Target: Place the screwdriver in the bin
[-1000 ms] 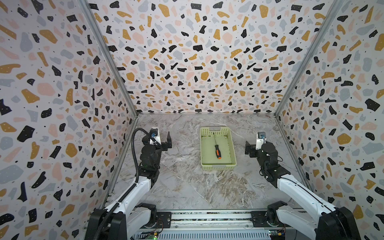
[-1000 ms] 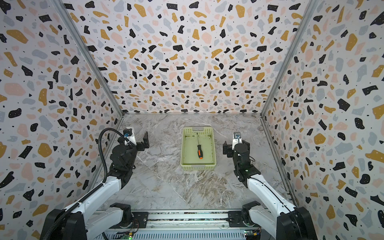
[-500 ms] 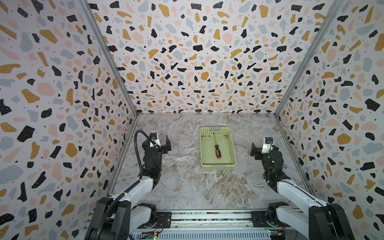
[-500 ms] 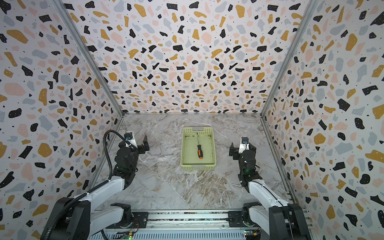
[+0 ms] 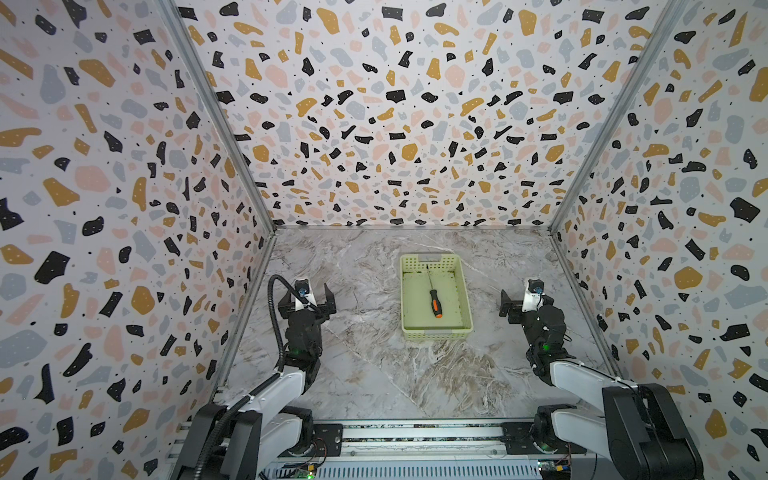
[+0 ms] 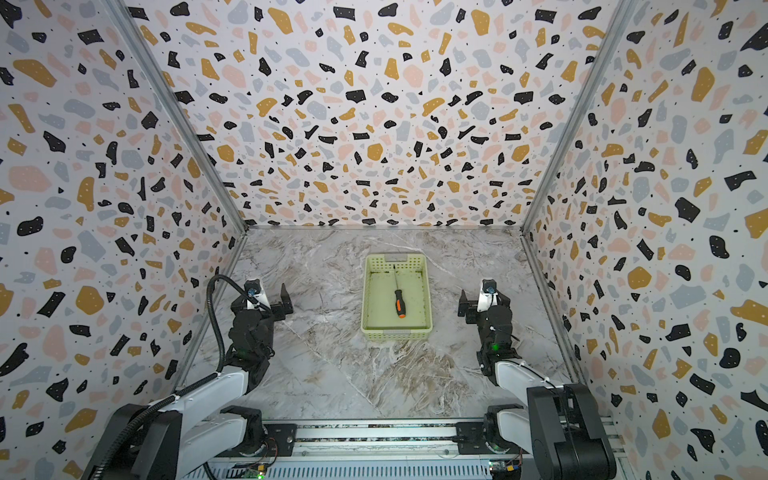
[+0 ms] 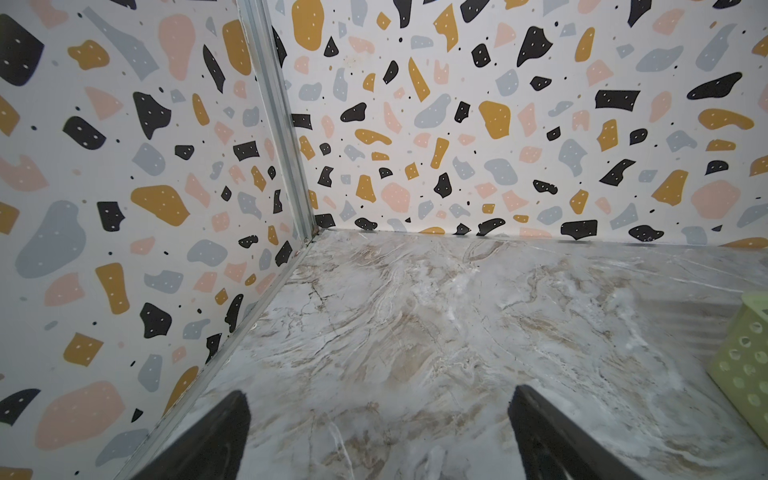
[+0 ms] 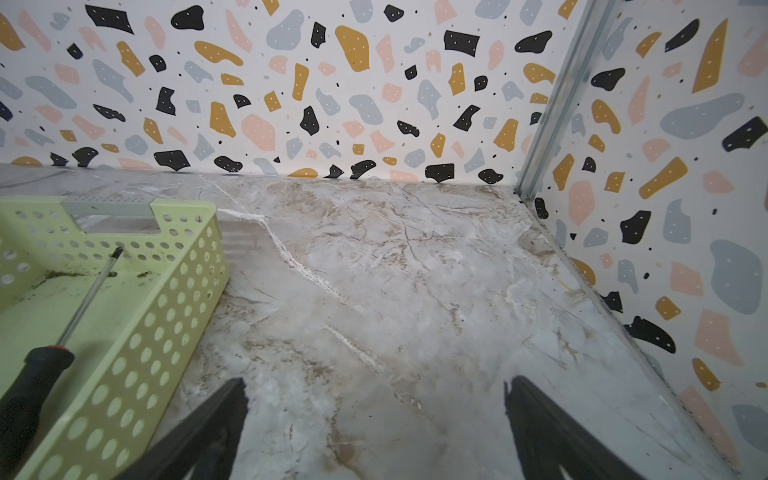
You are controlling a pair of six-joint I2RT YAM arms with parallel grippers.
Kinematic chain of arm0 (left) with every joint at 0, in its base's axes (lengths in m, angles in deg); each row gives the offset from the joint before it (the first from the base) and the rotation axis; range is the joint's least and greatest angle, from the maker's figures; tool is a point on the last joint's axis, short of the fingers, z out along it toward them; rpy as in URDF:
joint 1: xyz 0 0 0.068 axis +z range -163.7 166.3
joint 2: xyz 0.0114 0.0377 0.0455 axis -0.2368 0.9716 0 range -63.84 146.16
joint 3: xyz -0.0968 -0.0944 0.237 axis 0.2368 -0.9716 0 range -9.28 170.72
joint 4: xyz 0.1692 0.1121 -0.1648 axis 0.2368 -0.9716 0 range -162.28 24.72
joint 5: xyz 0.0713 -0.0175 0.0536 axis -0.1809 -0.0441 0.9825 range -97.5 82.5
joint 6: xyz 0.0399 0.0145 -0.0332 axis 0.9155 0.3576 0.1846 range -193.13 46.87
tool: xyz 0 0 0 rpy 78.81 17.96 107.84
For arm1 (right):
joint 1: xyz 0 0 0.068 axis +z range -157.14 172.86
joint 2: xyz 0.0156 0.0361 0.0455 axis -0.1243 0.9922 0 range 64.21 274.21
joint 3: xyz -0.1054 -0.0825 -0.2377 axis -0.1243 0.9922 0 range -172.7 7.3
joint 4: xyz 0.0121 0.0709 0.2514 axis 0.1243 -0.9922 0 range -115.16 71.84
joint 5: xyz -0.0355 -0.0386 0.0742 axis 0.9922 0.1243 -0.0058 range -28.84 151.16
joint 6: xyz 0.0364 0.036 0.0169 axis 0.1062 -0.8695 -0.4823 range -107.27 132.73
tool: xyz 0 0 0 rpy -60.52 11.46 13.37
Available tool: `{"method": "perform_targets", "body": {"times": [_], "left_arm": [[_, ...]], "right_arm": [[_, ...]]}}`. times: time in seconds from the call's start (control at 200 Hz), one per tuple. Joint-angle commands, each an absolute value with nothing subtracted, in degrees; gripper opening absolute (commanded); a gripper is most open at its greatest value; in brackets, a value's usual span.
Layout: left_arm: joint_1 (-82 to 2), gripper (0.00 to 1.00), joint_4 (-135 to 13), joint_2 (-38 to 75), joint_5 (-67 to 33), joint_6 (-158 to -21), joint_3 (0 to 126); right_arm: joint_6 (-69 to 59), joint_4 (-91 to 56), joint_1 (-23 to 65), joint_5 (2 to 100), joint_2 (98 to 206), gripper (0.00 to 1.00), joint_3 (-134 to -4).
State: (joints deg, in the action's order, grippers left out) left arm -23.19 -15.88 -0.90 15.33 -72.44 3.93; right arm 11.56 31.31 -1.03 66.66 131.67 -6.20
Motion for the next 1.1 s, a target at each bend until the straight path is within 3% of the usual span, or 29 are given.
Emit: {"method": "perform_targets", "body": {"times": [0.0, 0.421, 0.666, 0.851, 0.951, 1.097], "left_arm": [[-23.5, 1.0, -10.2, 0.7, 16.5, -71.8, 3.4], [-23.5, 1.0, -11.0, 3.8, 16.7, -71.7, 4.1], [-23.4, 1.0, -2.0, 7.3, 19.8, -72.8, -0.2], [-23.5, 1.0, 8.5, 14.0, 18.4, -71.7, -3.1], [-23.5, 1.0, 14.3, 16.6, 20.2, -72.7, -4.9], [-22.0, 1.0, 5.9, 16.5, 16.4, -73.0, -0.8]], "right_arm": [[11.4, 34.2, -1.2, 65.9, 130.8, 0.99, -6.0], [13.2, 36.3, -1.2, 64.9, 131.4, 0.99, -6.1], [15.1, 44.7, -1.3, 64.6, 140.6, 0.99, -5.6], [15.7, 60.5, -1.3, 63.9, 150.2, 0.99, -2.1], [15.2, 55.5, -2.0, 62.1, 149.4, 0.99, -3.4], [13.4, 53.0, -4.3, 58.9, 149.9, 0.99, -5.0]]}}
